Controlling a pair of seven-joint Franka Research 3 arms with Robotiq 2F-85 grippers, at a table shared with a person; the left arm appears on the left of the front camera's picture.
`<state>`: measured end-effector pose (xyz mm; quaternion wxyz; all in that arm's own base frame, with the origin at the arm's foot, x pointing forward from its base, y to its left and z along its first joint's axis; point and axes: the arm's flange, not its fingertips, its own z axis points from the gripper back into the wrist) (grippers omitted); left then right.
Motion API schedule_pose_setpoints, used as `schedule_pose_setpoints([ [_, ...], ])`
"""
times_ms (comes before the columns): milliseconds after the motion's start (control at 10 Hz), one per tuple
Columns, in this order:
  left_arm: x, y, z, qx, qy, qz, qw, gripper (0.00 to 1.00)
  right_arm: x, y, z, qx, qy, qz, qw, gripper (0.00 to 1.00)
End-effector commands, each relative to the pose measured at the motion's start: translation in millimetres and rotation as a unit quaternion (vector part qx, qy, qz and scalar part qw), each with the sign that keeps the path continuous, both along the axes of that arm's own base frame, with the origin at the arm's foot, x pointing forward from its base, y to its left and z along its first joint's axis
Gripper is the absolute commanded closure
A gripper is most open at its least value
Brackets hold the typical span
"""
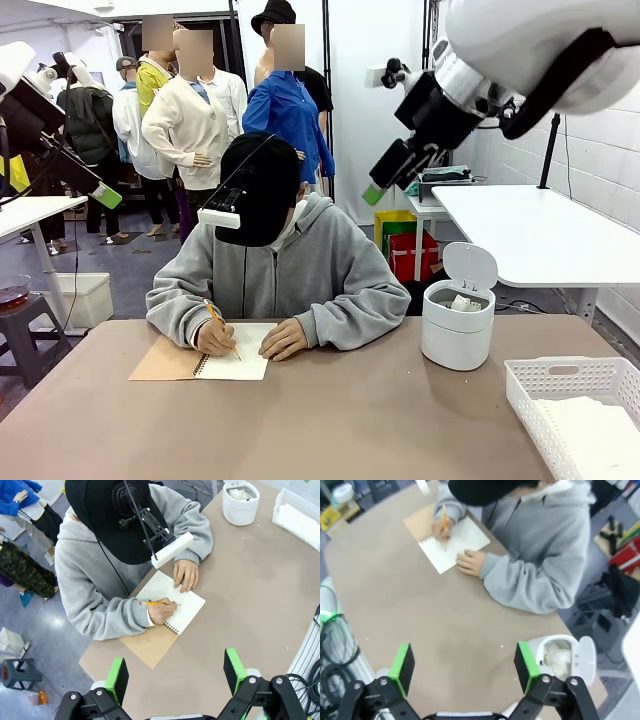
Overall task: Sort the paper based on its condition.
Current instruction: If a person hands you a paper, place it in the Organizing basket , and if it's crumpled, put it in the Trash can.
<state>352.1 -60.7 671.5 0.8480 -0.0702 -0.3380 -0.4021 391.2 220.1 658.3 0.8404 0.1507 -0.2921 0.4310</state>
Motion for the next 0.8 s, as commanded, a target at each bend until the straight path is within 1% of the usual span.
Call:
schedule_pose_setpoints([
  [0, 0.6, 0.3, -0.5, -0.002, -0.004, 0.001, 1.000, 0.00, 8.6, 10.6, 17.9, 0.004, -0.001, 0.002, 1.000, 0.00],
  [200, 0.6, 0.3, -0.5, -0.002, -0.004, 0.001, 1.000, 0.00, 10.0, 19.4, 35.8, 0.008, -0.013, 0.007, 1.000, 0.00],
  [300, 0.6, 0.3, -0.5, -0.002, -0.004, 0.001, 1.000, 0.00, 8.4, 24.2, 40.0, 0.007, -0.020, 0.010, 1.000, 0.00],
  [700, 0.6, 0.3, -0.5, -0.002, -0.004, 0.001, 1.000, 0.00, 5.9, 35.6, 47.3, 0.017, -0.018, 0.022, 0.999, 0.00],
])
